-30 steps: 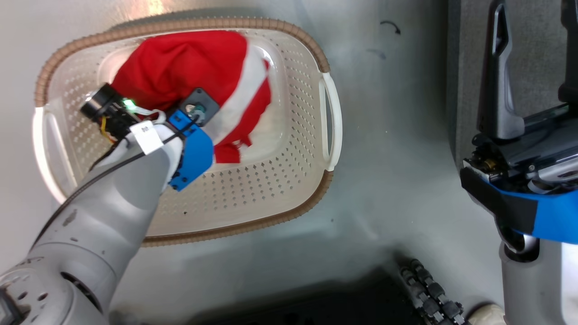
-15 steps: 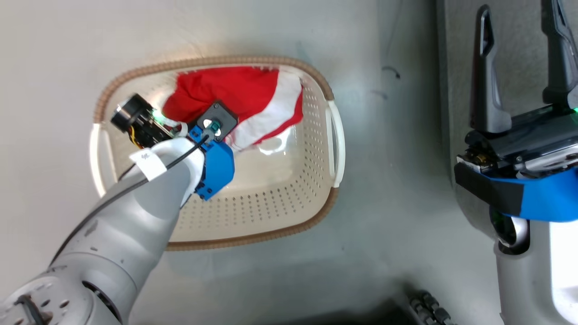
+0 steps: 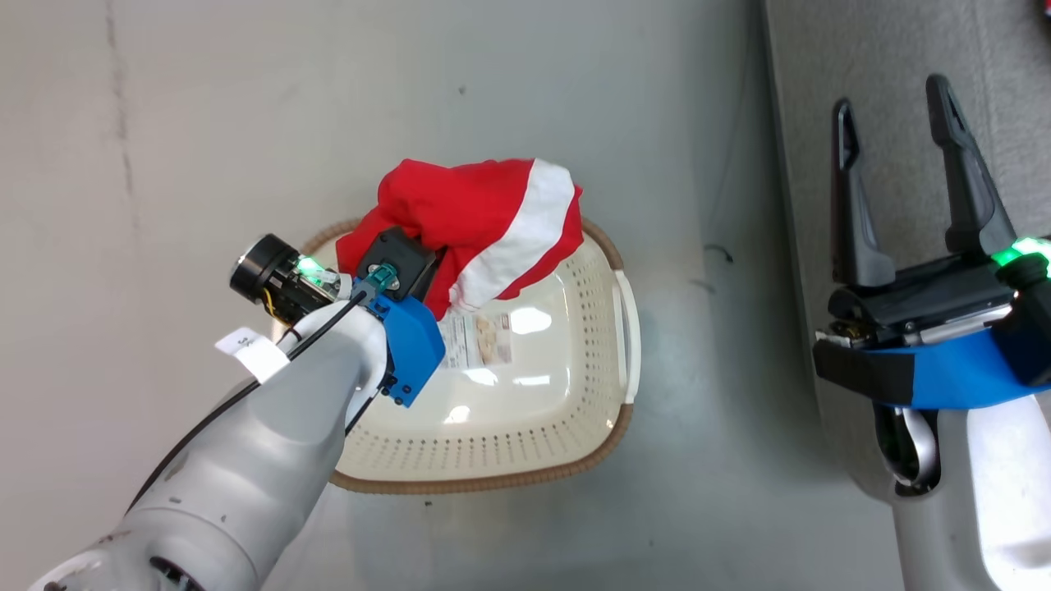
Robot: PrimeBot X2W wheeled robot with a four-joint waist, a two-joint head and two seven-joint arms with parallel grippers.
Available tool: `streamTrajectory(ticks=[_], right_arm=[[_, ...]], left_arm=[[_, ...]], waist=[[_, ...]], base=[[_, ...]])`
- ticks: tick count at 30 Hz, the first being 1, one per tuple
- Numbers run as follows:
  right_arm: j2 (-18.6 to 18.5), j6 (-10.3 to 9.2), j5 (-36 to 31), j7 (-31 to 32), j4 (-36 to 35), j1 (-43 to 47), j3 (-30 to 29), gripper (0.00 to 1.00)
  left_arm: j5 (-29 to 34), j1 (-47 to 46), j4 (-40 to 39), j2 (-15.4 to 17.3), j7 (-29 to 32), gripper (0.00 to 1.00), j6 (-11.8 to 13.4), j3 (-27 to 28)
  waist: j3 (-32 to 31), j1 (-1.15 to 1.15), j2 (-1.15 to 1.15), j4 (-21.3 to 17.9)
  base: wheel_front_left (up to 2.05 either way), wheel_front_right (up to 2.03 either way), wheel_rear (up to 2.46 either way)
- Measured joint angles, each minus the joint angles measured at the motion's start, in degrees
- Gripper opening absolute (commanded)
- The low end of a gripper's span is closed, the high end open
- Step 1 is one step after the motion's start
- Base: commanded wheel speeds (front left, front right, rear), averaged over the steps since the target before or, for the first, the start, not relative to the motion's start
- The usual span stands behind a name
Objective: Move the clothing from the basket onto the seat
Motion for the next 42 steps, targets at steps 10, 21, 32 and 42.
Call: streamTrajectory(ticks=[10,21,32,42], right_arm=[[-0.3,0.0,0.6,0.0,3.0,3.8,-1.0,1.0],[-0.2,0.0,1.5,0.0,5.6,7.8,-1.1,1.0],[0.0,0.0,2.2,0.0,6.8,11.3,-1.4,1.0],[0.2,0.0,2.8,0.0,7.3,13.8,-1.5,1.0]], left_arm=[[0.4,5.5,-10.3,3.1,0.0,0.0,1.8,8.5],[3.0,10.2,-18.6,4.0,0.0,0.0,2.5,19.1],[6.3,12.6,-26.6,3.3,0.0,0.0,0.9,26.0],[6.9,15.7,-34.1,1.7,0.0,0.0,-0.1,29.4]], waist=[[-10.2,0.0,0.0,2.3],[-19.6,0.0,0.0,3.6],[-25.5,0.0,0.0,3.9],[-28.9,0.0,0.0,4.3]], base=[[0.0,0.0,0.0],[0.0,0.0,0.0],[0.0,0.0,0.0],[0.0,0.0,0.0]])
